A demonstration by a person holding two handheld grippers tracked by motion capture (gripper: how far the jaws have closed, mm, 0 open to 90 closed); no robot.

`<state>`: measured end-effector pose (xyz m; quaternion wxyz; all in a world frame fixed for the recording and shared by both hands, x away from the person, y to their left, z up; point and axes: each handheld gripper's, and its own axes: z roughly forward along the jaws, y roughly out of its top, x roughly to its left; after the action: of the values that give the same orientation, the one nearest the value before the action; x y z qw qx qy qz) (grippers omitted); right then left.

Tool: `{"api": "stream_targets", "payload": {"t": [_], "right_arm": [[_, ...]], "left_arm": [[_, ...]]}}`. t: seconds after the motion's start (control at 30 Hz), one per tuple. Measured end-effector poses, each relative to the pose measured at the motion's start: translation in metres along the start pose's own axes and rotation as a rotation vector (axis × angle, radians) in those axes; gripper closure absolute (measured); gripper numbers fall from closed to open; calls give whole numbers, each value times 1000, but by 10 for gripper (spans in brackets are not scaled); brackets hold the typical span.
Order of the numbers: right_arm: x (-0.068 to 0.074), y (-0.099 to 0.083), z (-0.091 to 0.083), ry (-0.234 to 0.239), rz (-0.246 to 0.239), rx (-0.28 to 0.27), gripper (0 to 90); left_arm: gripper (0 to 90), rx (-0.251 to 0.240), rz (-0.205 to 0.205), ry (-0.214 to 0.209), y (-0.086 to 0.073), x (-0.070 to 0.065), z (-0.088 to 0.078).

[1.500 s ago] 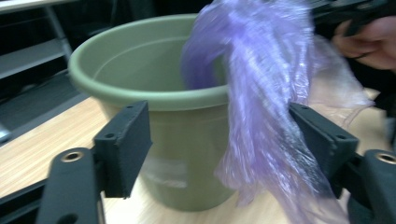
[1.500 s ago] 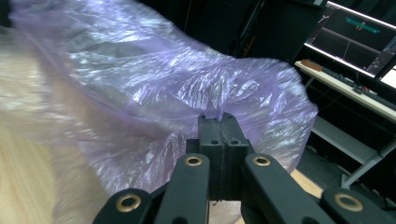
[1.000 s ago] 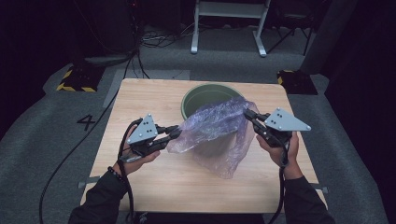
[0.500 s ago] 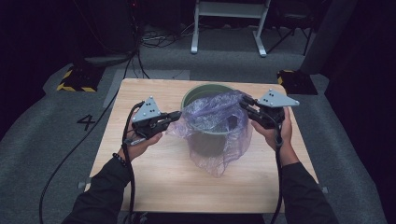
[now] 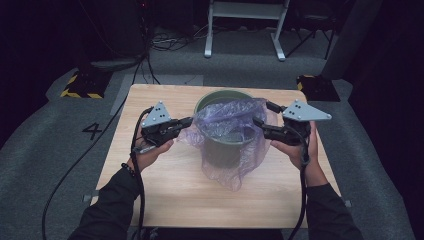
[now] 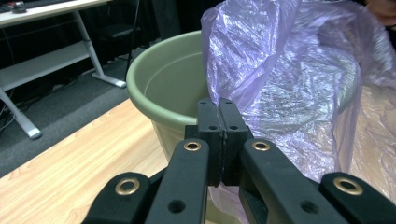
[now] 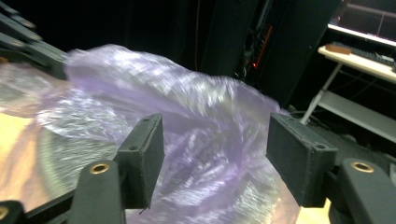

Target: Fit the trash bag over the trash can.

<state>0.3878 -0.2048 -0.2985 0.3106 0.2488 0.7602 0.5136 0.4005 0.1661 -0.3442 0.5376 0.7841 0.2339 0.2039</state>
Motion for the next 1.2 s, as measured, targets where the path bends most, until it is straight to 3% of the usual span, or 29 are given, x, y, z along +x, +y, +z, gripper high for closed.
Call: {"api": "stream_targets", "payload": {"t": [0.1,0.2,0.4,0.5,0.57,0.6,0.77,0.9,1.0,1.2], "right_arm": [[7,-1,-10,37,-14,-6,332],[13,-3,-18,45,-23,-11,324],[46,-22,-23,38,-92,81,294],[52,-33,-21,2,-116,128,379],[52,-36,-20,-7,-110,144,426],[49,-41,-19,-23,-108,155,563],[37,-48,-17,-117,-142,165,819],[25,-53,-16,-196,-158,181,850],[13,-56,-17,-235,-135,178,847],[-5,-54,-16,-269,-96,152,848]], "left_arm": [[898,2,-9,5,-2,1,0],[898,7,-9,6,-4,0,-1],[898,1,-19,9,-10,-1,-3],[898,-1,-23,14,-11,0,-4],[898,1,-22,15,-12,1,-5],[898,2,-22,15,-12,1,-6],[898,1,-25,29,-13,4,-7],[898,1,-34,35,-13,9,-7],[898,-3,-40,29,-11,10,-7],[897,2,-34,38,-6,12,-5]]}}
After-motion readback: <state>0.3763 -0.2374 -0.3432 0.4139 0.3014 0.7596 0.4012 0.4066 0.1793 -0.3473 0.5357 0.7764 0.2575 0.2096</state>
